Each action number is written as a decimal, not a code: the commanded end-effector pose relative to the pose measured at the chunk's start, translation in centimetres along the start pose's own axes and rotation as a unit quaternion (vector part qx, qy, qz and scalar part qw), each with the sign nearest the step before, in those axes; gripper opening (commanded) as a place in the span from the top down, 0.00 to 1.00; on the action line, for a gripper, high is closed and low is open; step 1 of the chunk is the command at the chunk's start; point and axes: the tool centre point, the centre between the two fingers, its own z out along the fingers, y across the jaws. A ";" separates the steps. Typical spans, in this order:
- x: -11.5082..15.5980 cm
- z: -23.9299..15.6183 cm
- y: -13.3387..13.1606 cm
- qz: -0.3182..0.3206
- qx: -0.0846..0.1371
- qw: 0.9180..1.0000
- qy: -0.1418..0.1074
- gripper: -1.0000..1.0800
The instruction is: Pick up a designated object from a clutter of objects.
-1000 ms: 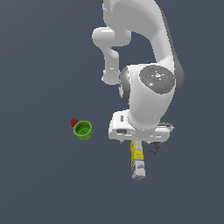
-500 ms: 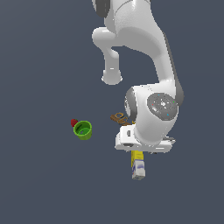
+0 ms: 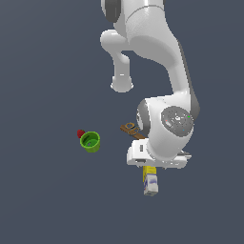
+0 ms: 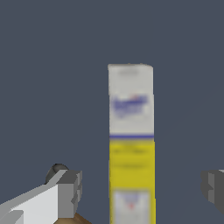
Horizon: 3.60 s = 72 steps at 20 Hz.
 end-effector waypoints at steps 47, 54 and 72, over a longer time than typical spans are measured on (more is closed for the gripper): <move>-1.8 -7.1 9.4 0.000 0.000 1.000 0.000 1.00; -2.7 -14.0 14.8 0.000 0.001 1.000 0.000 1.00; -4.5 -30.5 27.6 0.000 0.001 1.000 0.000 1.00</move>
